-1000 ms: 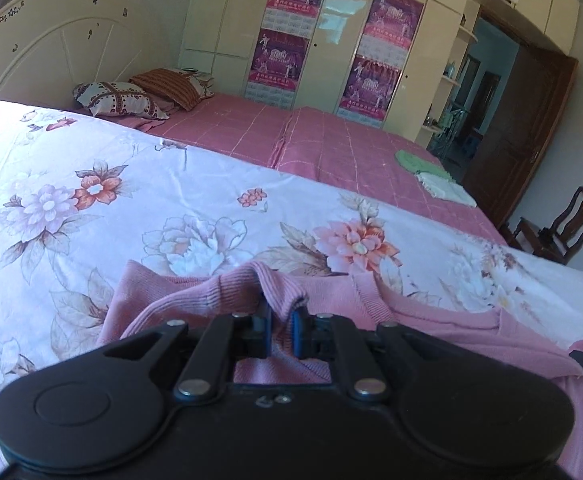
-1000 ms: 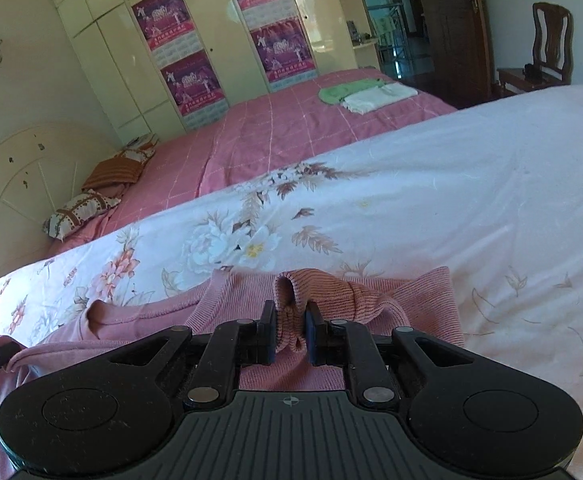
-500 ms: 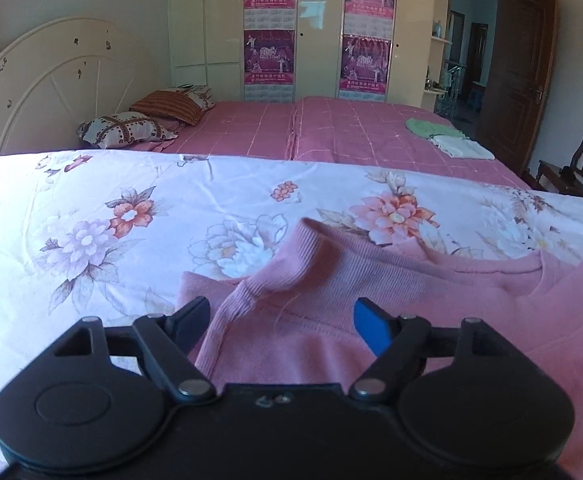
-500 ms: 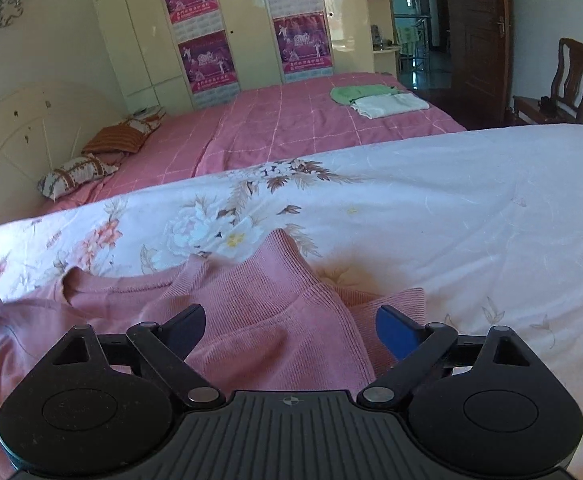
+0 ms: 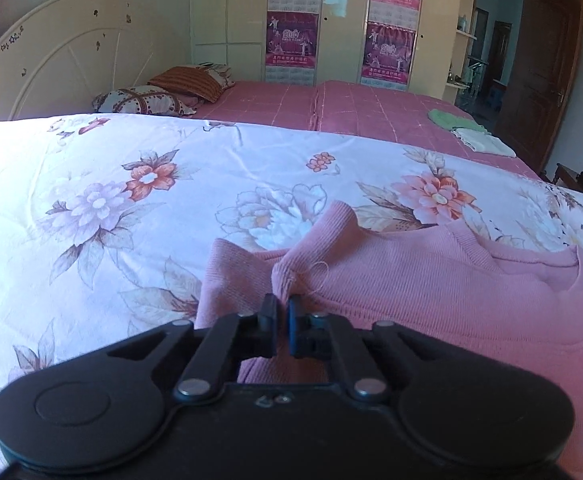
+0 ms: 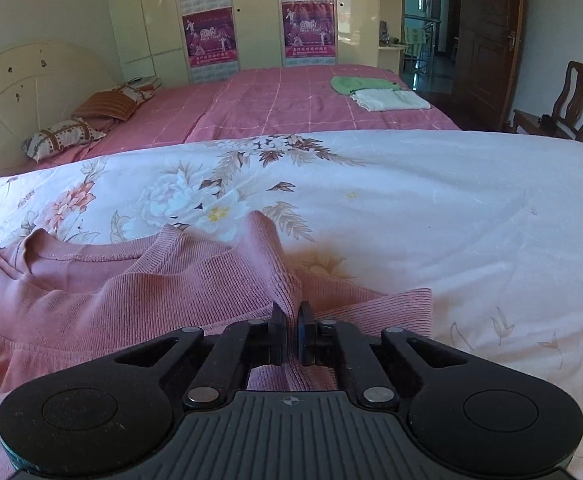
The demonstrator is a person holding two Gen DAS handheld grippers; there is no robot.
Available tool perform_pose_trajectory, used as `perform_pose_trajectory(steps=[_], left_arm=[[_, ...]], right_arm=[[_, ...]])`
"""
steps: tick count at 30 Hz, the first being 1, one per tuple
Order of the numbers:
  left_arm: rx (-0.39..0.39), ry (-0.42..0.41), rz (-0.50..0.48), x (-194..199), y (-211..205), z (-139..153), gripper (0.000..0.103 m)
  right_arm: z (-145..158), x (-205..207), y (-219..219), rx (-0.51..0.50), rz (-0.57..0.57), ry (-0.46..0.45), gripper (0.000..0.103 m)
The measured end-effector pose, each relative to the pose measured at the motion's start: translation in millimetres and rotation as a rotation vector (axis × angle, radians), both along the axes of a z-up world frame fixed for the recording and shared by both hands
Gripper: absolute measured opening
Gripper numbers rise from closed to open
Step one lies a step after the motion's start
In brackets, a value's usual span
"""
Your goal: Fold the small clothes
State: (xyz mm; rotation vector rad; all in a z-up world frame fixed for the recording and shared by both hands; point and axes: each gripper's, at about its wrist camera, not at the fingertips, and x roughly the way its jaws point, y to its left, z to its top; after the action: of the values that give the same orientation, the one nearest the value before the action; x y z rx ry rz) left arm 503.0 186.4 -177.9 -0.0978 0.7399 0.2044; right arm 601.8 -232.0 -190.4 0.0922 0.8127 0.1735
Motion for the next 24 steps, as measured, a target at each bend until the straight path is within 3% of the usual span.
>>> perform_pose_trajectory(steps=[4,7,10,11,12,14,15,17,24], left_arm=[[-0.012,-0.028,0.040,-10,5,-4,0.005],[-0.022,-0.030,0.064,-8,6,-3,0.004],[0.015,-0.041,0.019,-9,-3,6,0.007],[0.015,-0.043,0.008,-12,-5,10,0.014],[0.006,-0.050,-0.003,-14,-5,14,0.024],[0.005,-0.067,-0.021,-18,-9,24,0.033],[0.006,-0.074,-0.033,-19,-13,28,0.050],[0.022,-0.096,-0.064,-23,-23,38,0.066],[0.011,-0.018,-0.226,-15,-71,37,0.056]], right_arm=[[-8,-4,-4,-0.056,-0.052,-0.015,0.004],[-8,-1,-16,0.006,-0.133,0.002,0.004],[-1,-3,-4,-0.052,-0.052,0.000,0.004],[3,-4,-5,-0.032,-0.043,0.003,0.004],[8,-5,-7,0.005,-0.034,0.003,0.009],[17,-8,-6,0.017,-0.033,-0.020,0.044],[23,-10,-3,0.015,-0.029,-0.043,0.077],[34,-16,6,0.031,0.012,-0.084,0.081],[40,-27,75,0.059,0.233,-0.066,0.081]])
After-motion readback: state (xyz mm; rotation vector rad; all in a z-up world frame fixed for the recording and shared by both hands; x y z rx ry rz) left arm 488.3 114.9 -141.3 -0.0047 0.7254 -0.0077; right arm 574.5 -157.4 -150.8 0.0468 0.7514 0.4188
